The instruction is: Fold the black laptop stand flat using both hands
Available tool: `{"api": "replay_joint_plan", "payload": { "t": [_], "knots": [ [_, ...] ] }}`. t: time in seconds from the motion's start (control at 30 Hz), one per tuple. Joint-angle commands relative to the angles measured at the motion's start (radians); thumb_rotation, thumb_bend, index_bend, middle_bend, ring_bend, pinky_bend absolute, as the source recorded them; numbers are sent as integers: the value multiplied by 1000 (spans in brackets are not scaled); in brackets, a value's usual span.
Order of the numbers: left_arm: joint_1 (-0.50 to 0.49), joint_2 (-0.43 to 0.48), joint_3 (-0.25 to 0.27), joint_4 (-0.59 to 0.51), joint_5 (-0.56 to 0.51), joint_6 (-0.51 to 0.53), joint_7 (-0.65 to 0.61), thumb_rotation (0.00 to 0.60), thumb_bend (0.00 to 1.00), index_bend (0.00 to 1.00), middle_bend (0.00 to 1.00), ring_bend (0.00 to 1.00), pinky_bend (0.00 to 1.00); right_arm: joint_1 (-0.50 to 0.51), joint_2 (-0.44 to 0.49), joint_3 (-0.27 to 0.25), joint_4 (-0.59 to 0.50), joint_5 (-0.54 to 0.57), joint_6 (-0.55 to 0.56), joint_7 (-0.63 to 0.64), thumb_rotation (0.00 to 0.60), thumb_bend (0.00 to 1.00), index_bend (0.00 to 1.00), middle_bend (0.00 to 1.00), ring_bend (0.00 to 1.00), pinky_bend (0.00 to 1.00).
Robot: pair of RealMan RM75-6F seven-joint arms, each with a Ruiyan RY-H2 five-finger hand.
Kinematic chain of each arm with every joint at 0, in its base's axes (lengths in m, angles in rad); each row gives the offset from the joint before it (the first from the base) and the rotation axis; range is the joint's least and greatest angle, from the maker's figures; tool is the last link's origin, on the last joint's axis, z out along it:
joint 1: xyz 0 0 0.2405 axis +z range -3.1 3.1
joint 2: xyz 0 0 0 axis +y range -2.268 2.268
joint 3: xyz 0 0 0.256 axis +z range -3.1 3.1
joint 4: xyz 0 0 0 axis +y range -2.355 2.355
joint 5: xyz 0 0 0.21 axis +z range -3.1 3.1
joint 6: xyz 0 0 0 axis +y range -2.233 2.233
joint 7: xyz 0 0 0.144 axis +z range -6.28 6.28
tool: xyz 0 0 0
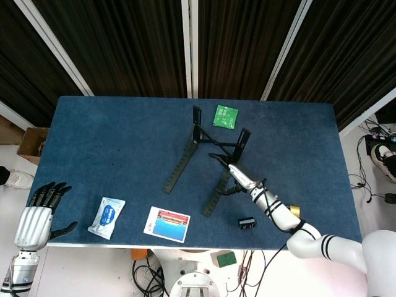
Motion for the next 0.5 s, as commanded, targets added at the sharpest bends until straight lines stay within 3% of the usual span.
{"api": "replay_joint_plan", "payload": {
  "t": [0.03, 0.3, 0.5],
  "knots": [
    [-1, -1, 1, 2, -3, -4, -2, 600, 39, 201, 155, 89, 132, 5, -8, 5, 9, 1, 0, 5, 600, 277, 0, 84, 0, 24],
    [8, 0, 10, -3, -3, 0, 4, 600, 39, 201, 155, 89, 132, 50, -56, 42, 25, -7, -1, -10, 600, 295, 0, 84, 0, 24],
    [23, 2, 16, 0, -7, 14, -2, 600, 39, 201, 155, 89, 132, 171, -168, 144, 100, 58, -88, -85, 600, 298, 0, 84, 0, 20]
  ]
}}
